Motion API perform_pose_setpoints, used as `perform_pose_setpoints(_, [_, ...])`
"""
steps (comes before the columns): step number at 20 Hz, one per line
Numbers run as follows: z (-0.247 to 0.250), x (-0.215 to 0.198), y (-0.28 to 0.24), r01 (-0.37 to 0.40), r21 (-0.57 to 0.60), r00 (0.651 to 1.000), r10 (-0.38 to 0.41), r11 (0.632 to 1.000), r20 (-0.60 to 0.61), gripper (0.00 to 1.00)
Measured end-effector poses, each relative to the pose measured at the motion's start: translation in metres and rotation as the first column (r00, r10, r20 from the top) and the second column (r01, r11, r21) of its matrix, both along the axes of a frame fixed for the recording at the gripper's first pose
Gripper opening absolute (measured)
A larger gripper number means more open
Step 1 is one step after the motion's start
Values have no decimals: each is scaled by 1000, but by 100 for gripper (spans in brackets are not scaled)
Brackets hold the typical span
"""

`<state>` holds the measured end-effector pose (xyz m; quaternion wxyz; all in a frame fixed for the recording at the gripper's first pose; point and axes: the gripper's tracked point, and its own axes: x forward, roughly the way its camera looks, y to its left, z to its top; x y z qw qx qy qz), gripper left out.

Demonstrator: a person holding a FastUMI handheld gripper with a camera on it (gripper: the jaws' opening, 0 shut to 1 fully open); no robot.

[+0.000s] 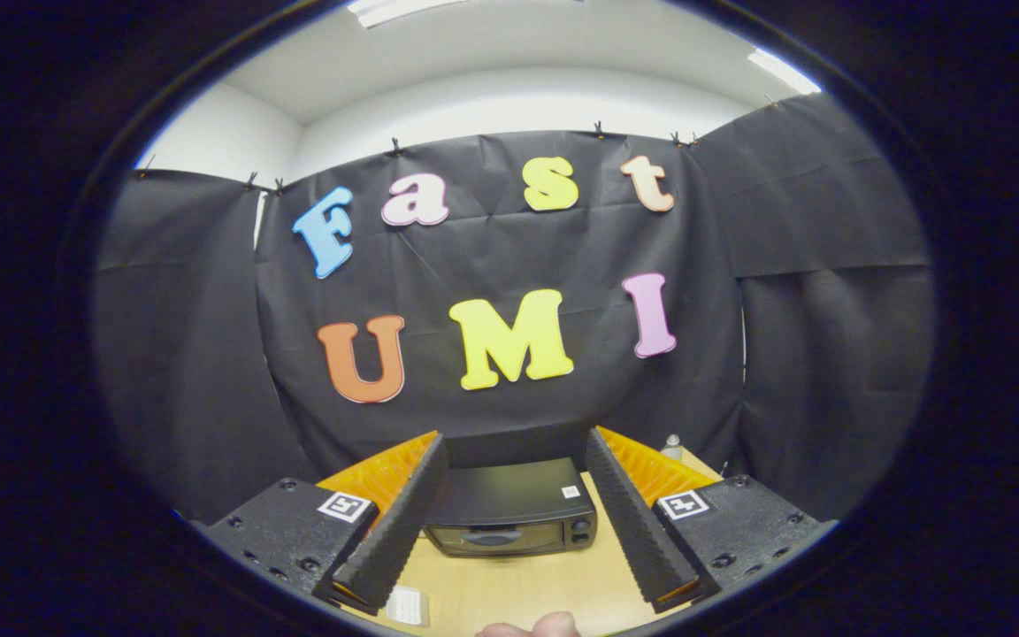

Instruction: Open the toaster oven, put the food inside, and close the toaster oven door.

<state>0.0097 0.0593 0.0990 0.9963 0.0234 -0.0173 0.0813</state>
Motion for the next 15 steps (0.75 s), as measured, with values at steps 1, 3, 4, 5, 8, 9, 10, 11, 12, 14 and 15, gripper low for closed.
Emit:
perform_pose_setpoints(1, [1,1,0,0,-5,1000,0,1000,-3,100])
perform_pose_setpoints(3, [1,-1,2,3,-21,1000,-3,1000,5,100])
perform_pose_setpoints(4, [1,-1,4,-1,-27,1000,1,1000,7,100])
perform_pose_setpoints(5, [1,0,7,-9,-29,1000,9,1000,5,100])
perform_pose_setpoints(8, [0,5,11,-19,-18,1000,19,1000,-1,100])
perform_pose_setpoints(9, [-1,6,11,-18,-18,1000,18,1000,-5,100])
perform_pose_setpoints(10, [0,5,11,-19,-13,1000,19,1000,-9,100])
perform_pose_setpoints(11, [-1,4,13,-25,-11,1000,25,1000,-12,100])
perform_pose_setpoints(12, [-3,4,15,-30,-12,999,30,999,-17,100])
perform_pose_setpoints(14, [-2,3,15,-31,-14,999,31,999,-15,100])
perform_pose_setpoints(15, [-2,2,15,-30,-19,999,30,999,-13,100])
